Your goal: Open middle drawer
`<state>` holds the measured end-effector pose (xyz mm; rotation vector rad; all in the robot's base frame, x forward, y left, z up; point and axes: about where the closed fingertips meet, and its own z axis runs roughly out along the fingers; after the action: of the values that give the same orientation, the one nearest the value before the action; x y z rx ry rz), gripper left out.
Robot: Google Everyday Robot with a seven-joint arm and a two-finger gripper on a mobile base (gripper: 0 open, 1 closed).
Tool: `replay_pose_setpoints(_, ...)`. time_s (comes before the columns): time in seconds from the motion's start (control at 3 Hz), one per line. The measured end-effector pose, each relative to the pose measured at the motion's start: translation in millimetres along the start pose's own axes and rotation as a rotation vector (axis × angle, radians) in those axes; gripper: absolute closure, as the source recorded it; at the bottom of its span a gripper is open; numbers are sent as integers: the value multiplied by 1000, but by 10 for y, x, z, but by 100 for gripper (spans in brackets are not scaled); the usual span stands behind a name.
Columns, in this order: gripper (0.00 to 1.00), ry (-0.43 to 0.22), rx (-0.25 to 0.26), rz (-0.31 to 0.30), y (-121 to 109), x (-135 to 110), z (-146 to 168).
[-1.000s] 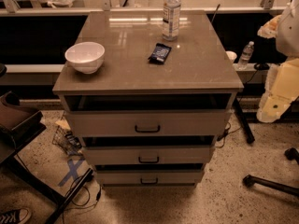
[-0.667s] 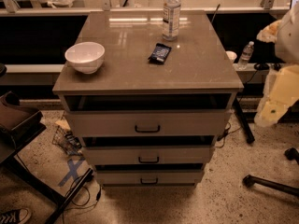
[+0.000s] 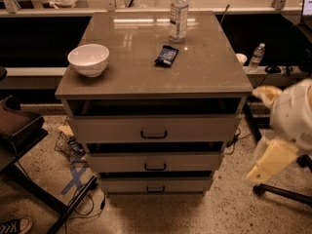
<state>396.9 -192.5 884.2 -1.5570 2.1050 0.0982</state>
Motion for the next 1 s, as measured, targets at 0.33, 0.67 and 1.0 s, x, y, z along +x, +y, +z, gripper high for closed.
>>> replay_pose_setpoints(0.33,0,-103,-17,44,226,97,588)
replay_pose_setpoints(0.67,0,-128,51,52,85,68,645)
replay_pose_setpoints(1.0,0,-124,24,50,149,49,801)
